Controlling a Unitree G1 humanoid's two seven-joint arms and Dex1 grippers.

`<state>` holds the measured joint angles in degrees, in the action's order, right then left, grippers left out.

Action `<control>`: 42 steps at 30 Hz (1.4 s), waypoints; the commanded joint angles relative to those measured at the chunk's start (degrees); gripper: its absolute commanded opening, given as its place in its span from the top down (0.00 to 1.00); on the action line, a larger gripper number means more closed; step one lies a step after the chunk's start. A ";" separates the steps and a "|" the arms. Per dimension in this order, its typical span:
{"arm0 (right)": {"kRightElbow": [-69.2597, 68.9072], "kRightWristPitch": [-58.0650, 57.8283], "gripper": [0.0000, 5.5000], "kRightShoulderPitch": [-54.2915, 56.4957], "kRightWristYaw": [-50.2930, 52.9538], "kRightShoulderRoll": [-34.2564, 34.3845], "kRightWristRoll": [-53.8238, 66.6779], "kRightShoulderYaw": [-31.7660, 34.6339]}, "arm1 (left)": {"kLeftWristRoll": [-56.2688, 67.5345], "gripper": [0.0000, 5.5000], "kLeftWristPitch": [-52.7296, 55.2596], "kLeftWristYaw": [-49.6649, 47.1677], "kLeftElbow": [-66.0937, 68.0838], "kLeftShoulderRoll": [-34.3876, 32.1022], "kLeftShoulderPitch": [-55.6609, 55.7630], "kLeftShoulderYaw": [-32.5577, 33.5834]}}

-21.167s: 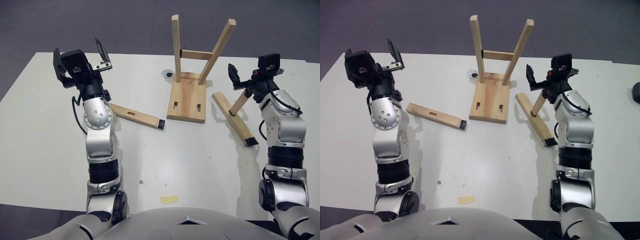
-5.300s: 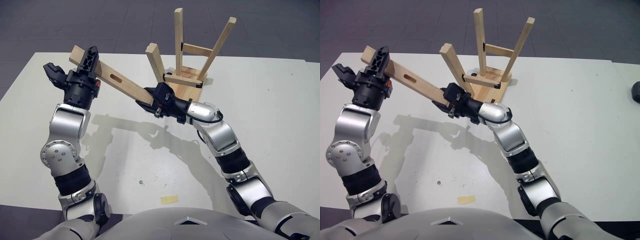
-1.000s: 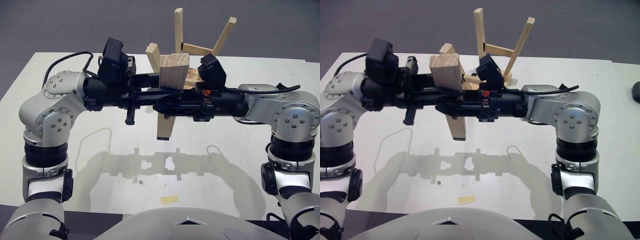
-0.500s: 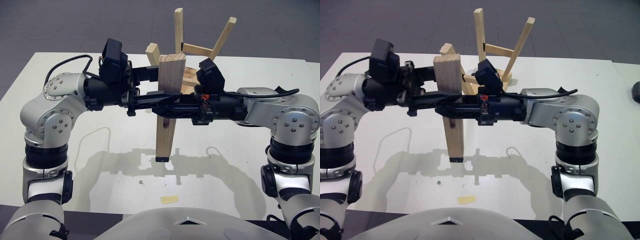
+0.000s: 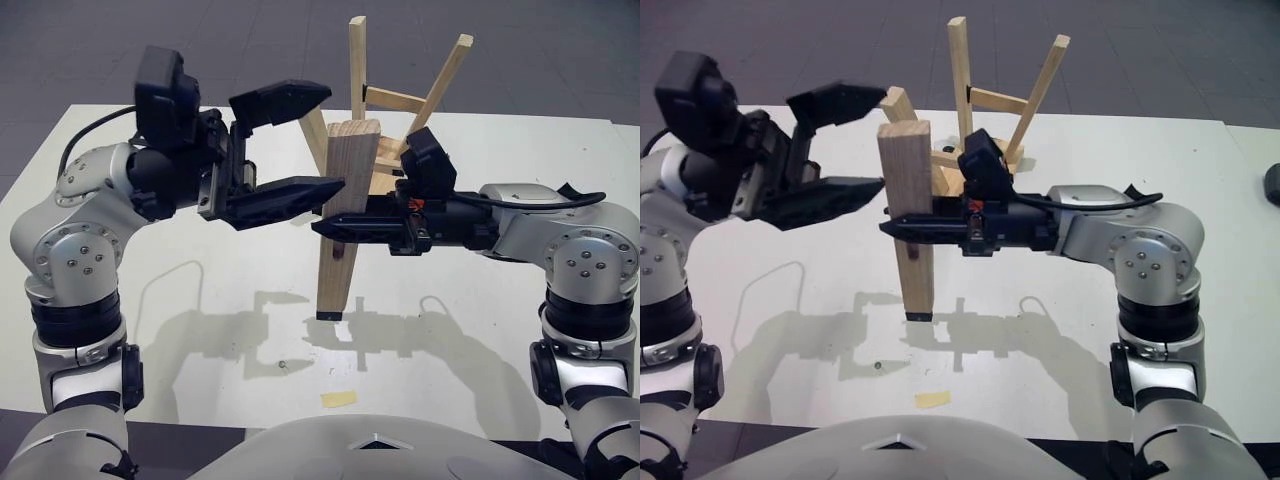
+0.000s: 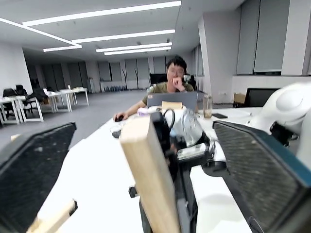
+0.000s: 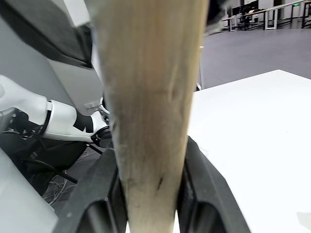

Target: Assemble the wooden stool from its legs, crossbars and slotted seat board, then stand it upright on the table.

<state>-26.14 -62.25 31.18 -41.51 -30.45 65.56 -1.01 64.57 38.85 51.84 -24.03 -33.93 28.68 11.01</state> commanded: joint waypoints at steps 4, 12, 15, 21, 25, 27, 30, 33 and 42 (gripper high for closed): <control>0.43 2.71 0.81 -0.48 -1.13 -1.86 -1.44 2.13 | 5.14 0.02 -3.46 -6.79 0.38 1.77 -0.11 8.79; 0.30 6.38 0.81 -2.96 -2.28 -4.10 -3.18 5.54 | -2.37 0.02 -9.27 -24.13 4.51 5.50 -4.76 14.14; 1.28 6.53 0.81 -3.98 -1.34 -5.17 -2.61 8.62 | -3.01 0.02 -10.41 -28.72 4.84 7.70 -5.84 15.25; 10.80 4.35 0.81 -5.77 0.75 -10.22 -5.43 13.97 | -5.16 0.02 -11.27 -33.36 5.47 8.80 -10.08 16.85; 12.80 4.78 0.81 -5.64 0.48 -11.76 -8.26 13.20 | -10.15 0.02 -11.23 -34.65 5.59 8.32 -13.43 14.48; 12.60 5.00 0.81 -4.69 1.68 -10.99 -8.58 13.83 | -13.09 0.02 -11.06 -35.58 5.28 8.86 -14.73 12.26; 12.03 5.68 0.81 -4.93 4.00 -11.03 -9.97 14.90 | -16.14 0.02 -11.75 -36.67 5.52 11.10 -15.70 9.21; 13.73 6.83 0.81 -5.07 7.16 -10.74 -13.32 15.00 | -20.50 0.02 -12.41 -38.36 8.43 12.17 -15.71 7.31; 14.64 10.74 0.81 -4.46 30.15 4.92 -16.76 21.31 | -27.97 0.02 -7.93 -45.42 13.16 16.00 -14.51 2.40</control>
<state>-11.27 -52.69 25.89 -18.04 -30.74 47.77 16.71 38.09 28.78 8.66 -12.84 -19.50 13.51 14.49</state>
